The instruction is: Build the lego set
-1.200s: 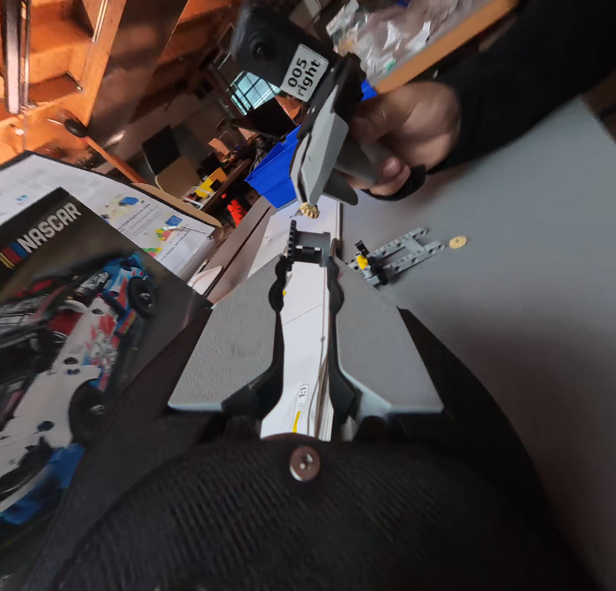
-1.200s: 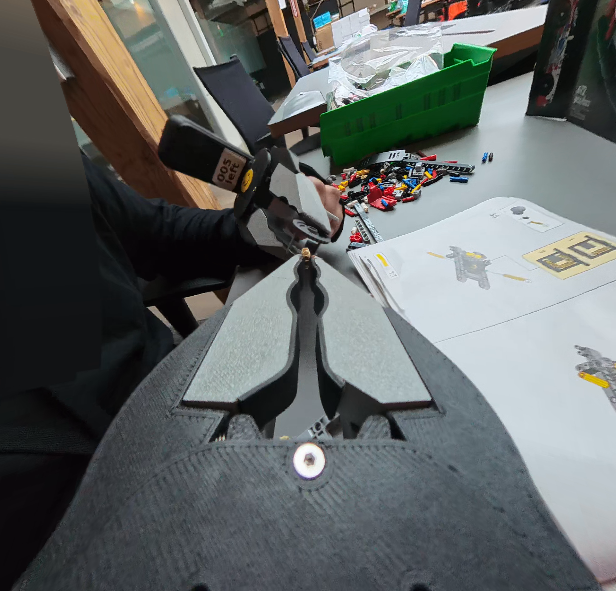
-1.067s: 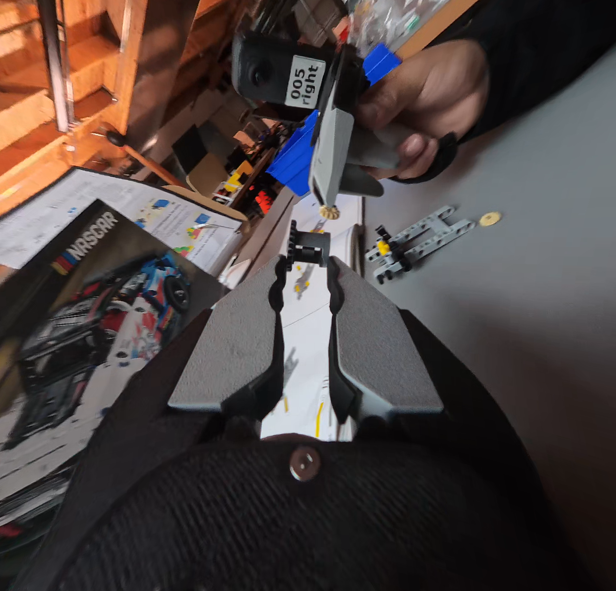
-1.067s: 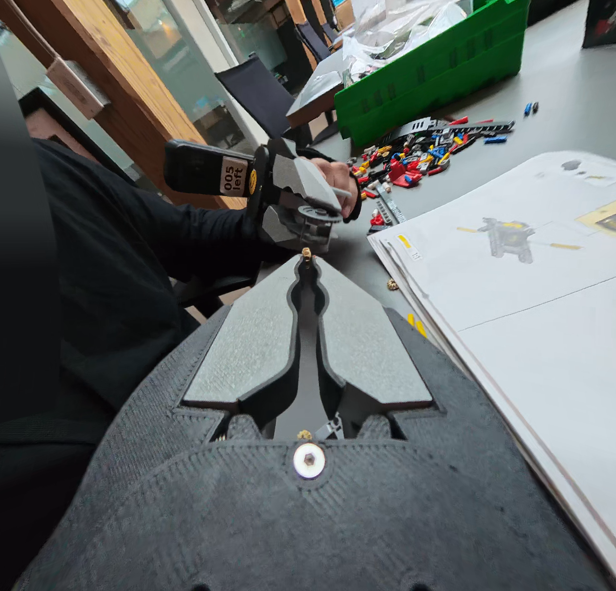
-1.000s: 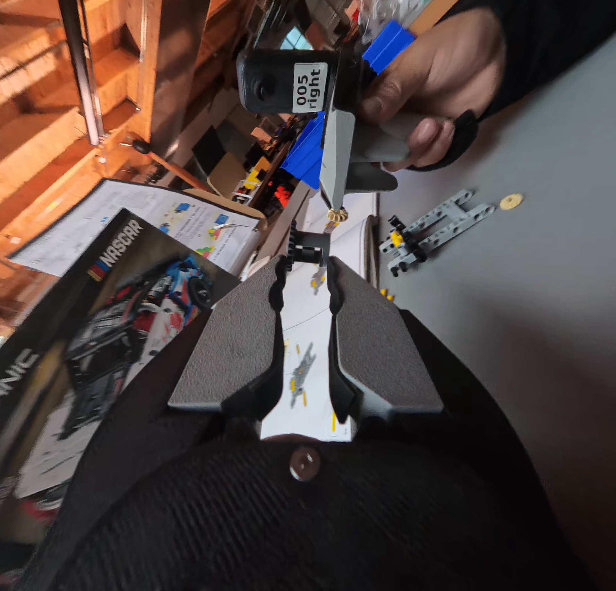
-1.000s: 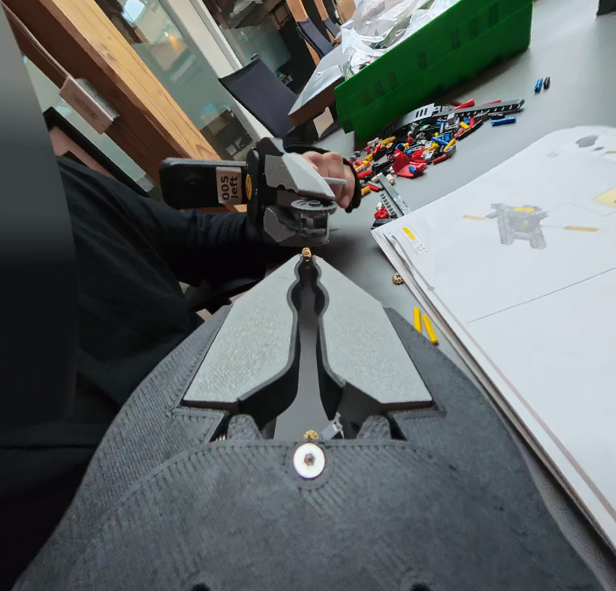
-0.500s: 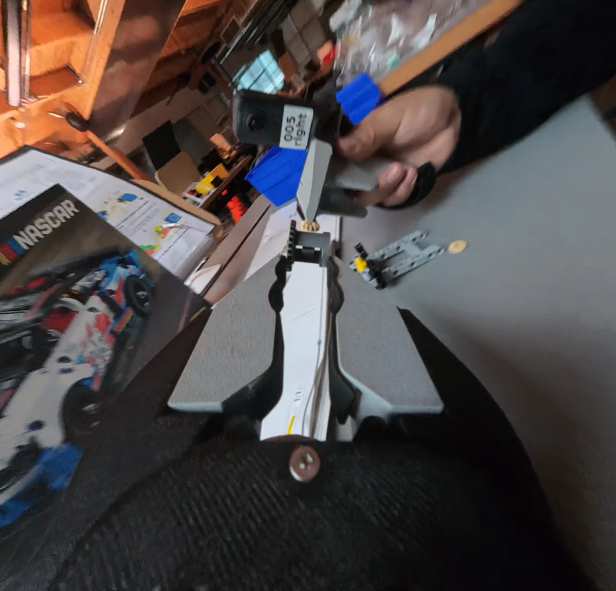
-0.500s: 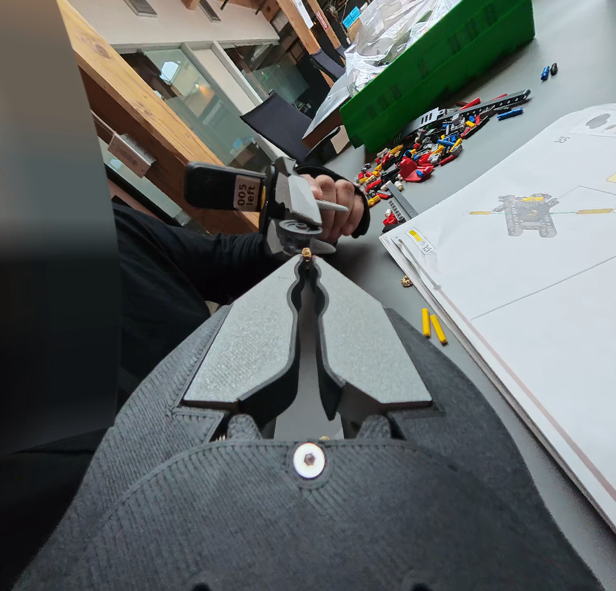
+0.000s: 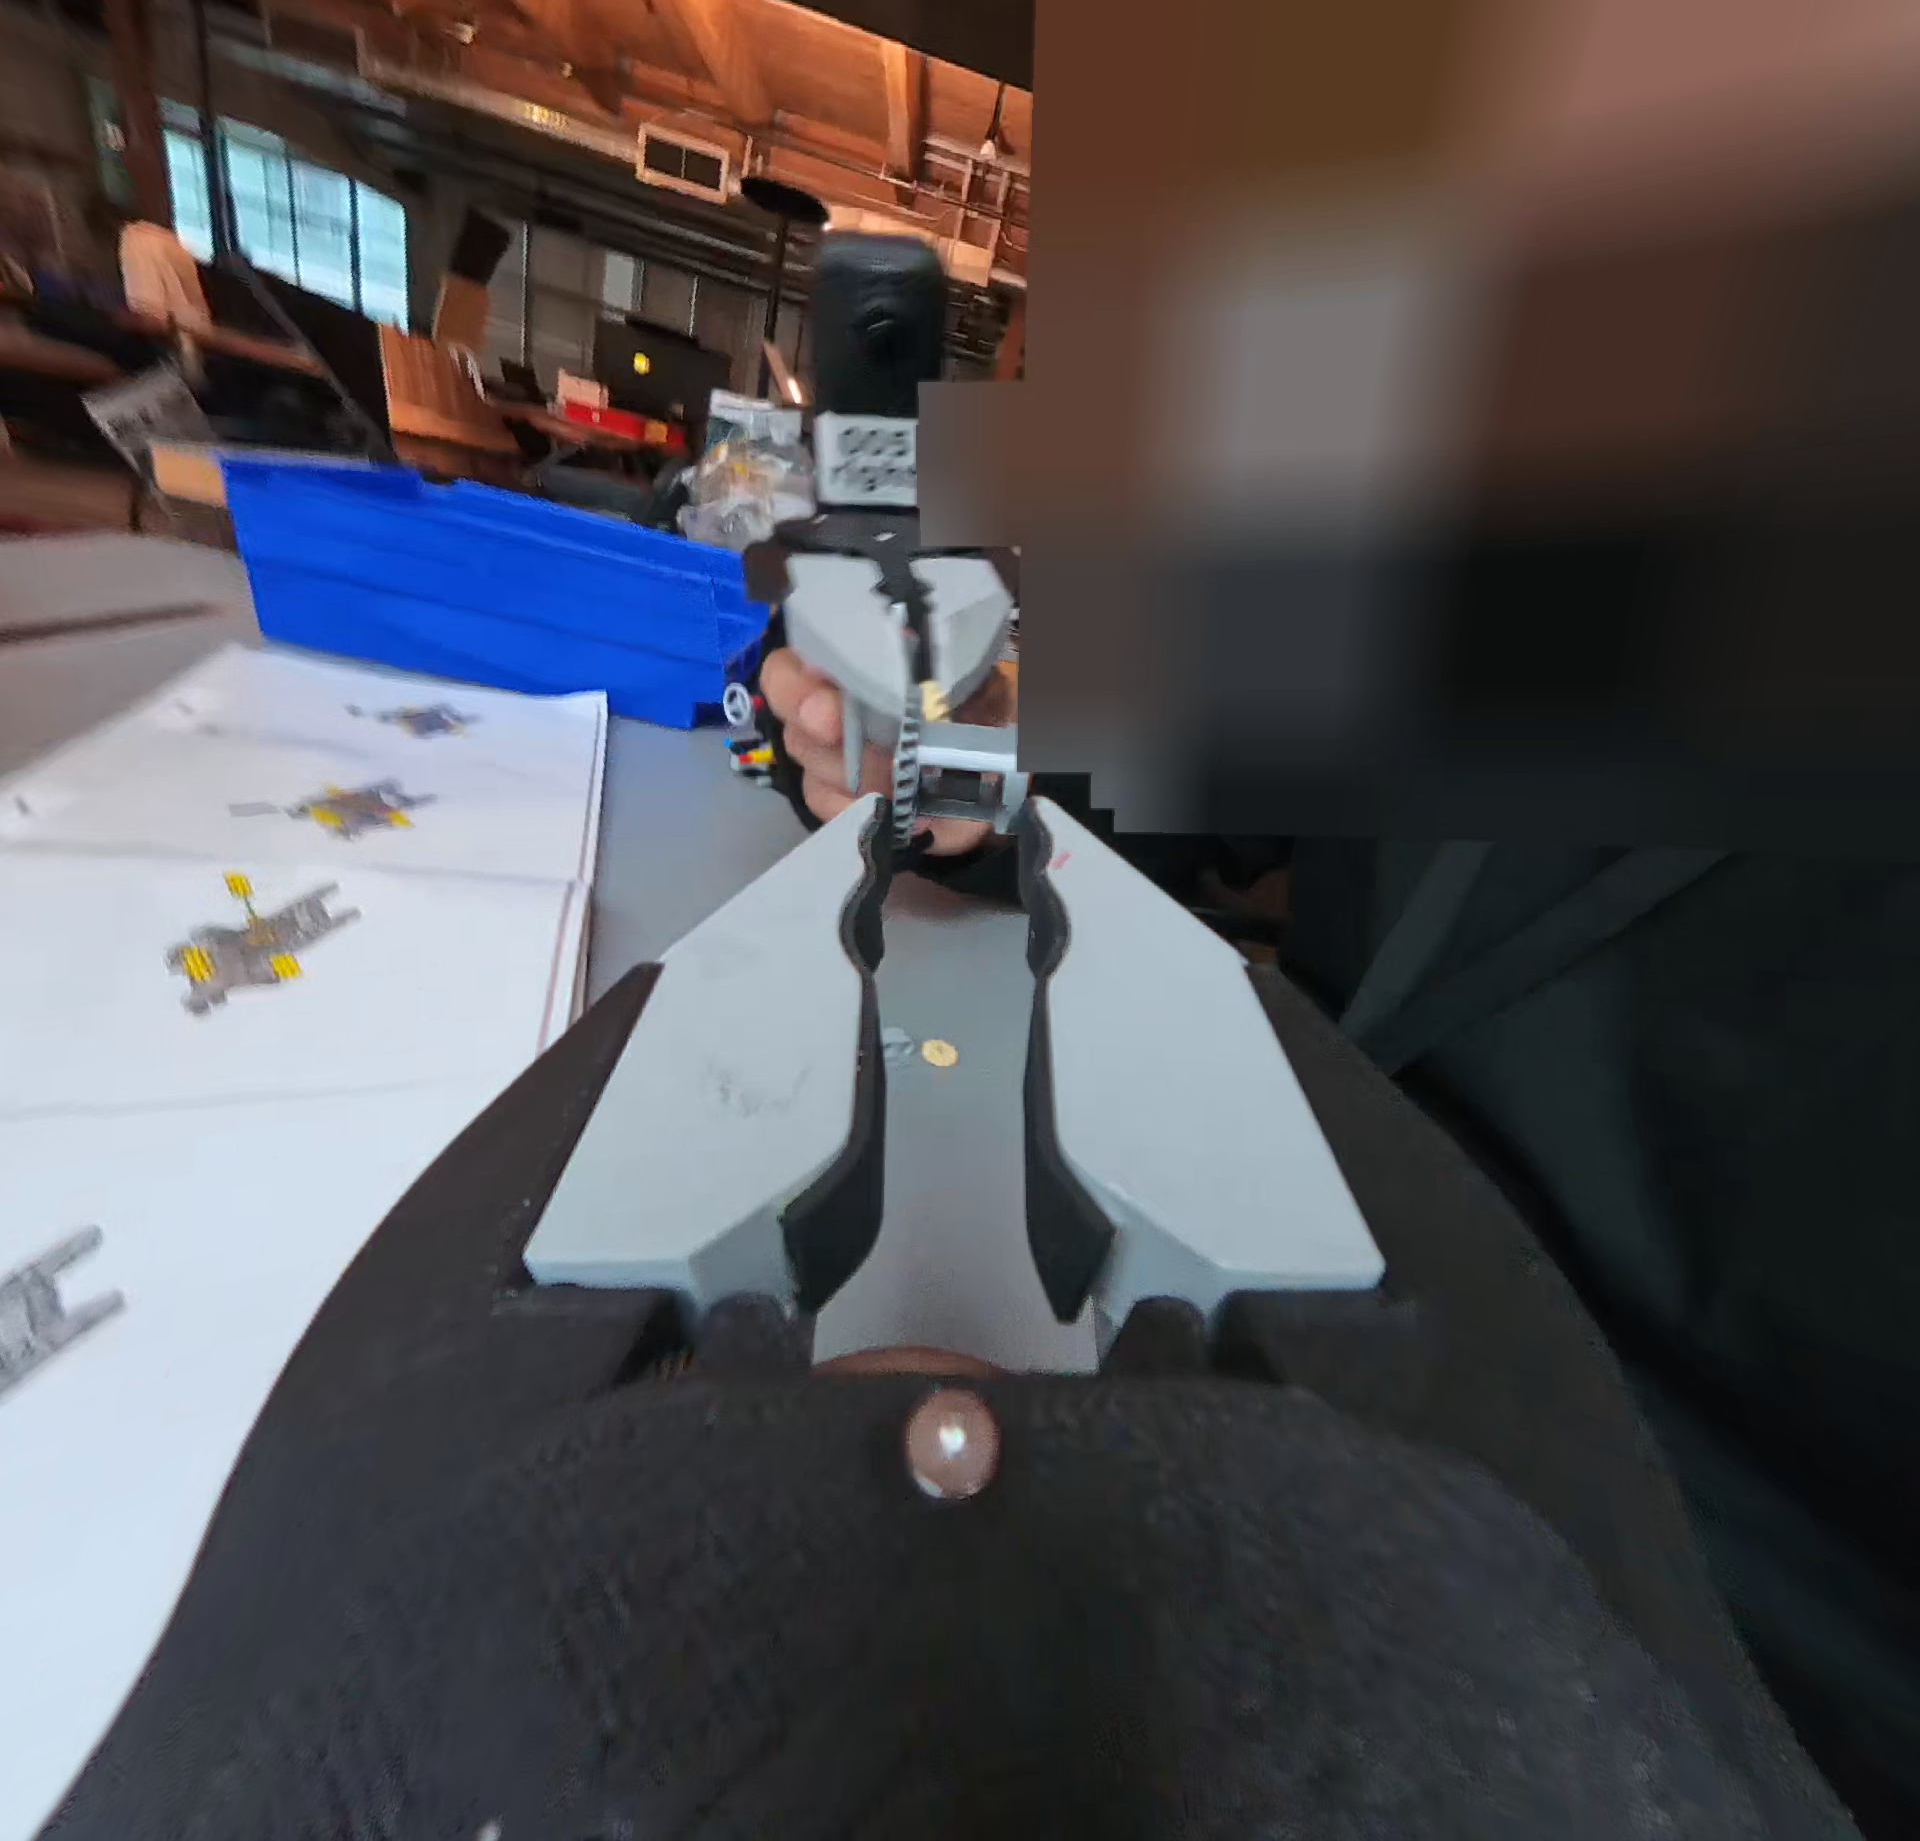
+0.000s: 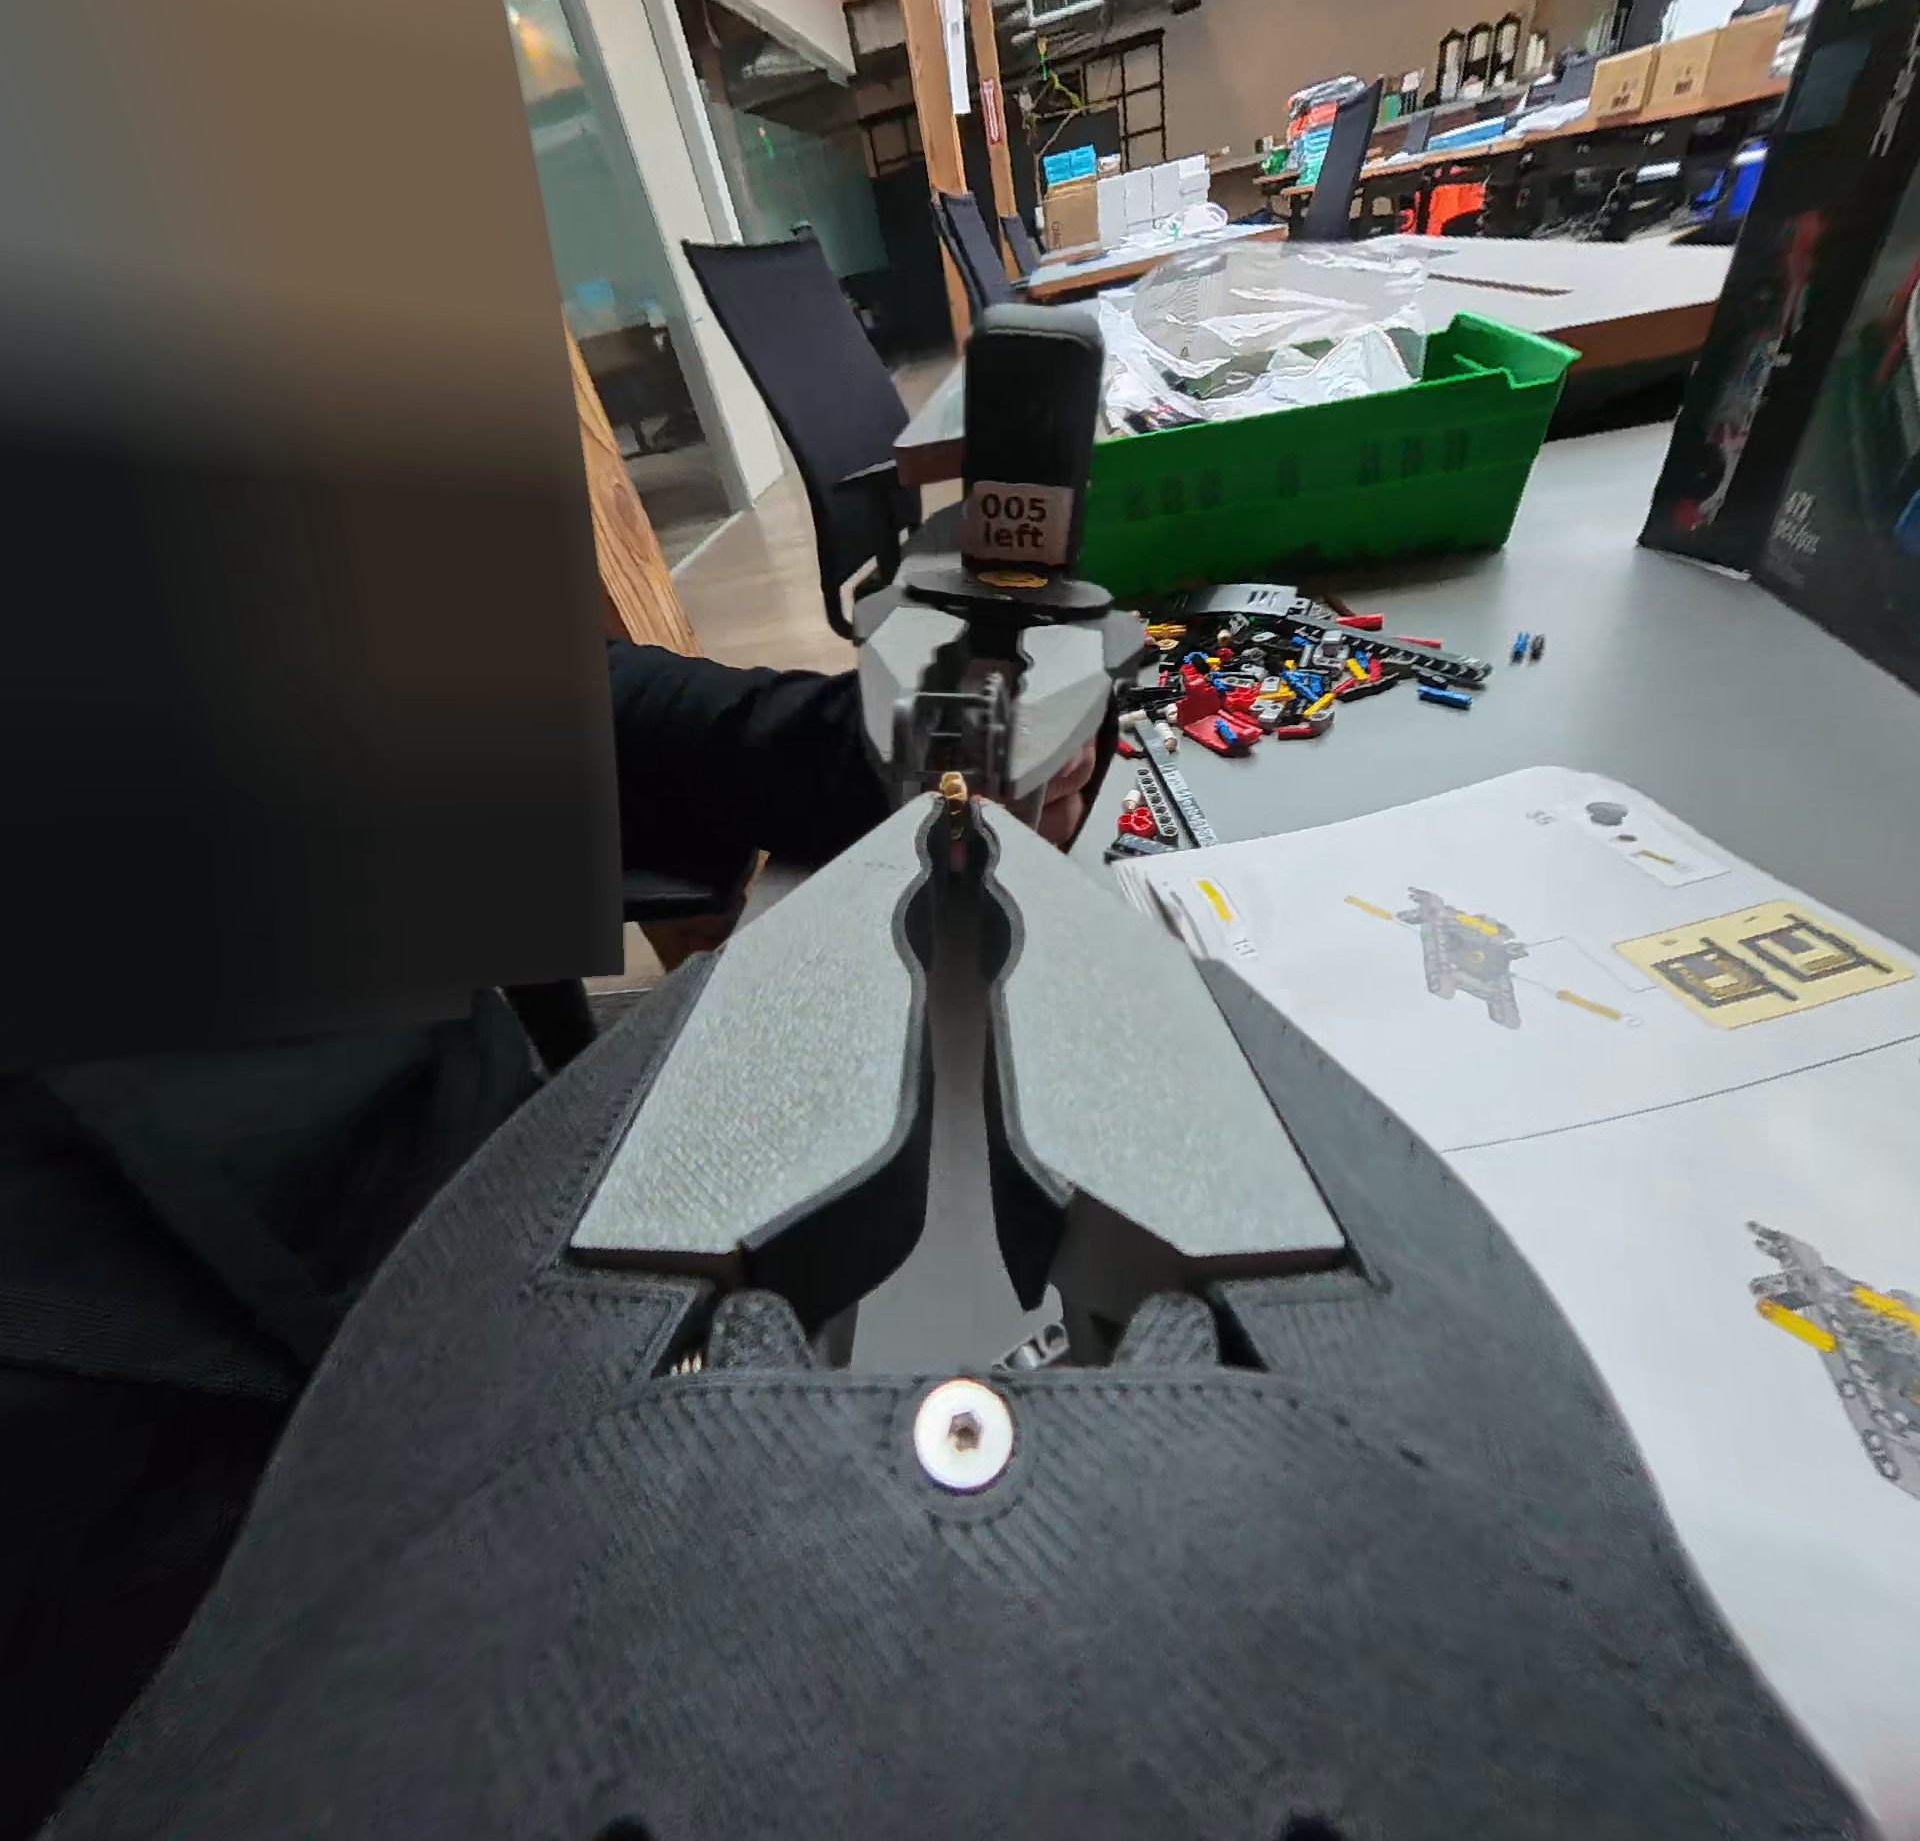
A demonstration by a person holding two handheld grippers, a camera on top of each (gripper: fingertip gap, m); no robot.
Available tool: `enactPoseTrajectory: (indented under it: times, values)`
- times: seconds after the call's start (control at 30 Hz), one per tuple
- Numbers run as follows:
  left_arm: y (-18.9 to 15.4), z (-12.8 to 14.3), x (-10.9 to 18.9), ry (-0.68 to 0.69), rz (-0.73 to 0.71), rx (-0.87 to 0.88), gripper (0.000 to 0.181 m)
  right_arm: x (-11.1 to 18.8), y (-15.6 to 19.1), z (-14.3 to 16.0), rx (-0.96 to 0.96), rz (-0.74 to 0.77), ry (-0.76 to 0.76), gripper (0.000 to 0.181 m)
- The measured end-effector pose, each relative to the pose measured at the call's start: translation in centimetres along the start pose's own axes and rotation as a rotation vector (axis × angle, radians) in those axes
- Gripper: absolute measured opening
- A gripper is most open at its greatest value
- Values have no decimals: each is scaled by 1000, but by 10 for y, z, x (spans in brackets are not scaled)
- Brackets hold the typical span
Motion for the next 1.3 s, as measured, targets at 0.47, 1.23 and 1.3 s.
enactPoseTrajectory:
  times: [0.47,1.23,1.3]
  values:
    - [15,20,2,-14,262,653,21,-11,37,5,703,220,8,0]
    - [-1,33,-10,159,341,643,20,-18,50,28,1000,189,88,0]
    - [-3,34,-12,176,332,625,20,-16,51,28,1011,166,92,0]
Point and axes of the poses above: each gripper's, where its closed fingertips meet, x back along the fingers, z out of its underside, y = z × x across the jaws, the point moved 7 cm from there along x, back along the fingers, and after that the axes turned 12 degrees about z, right-handed, at the moved point
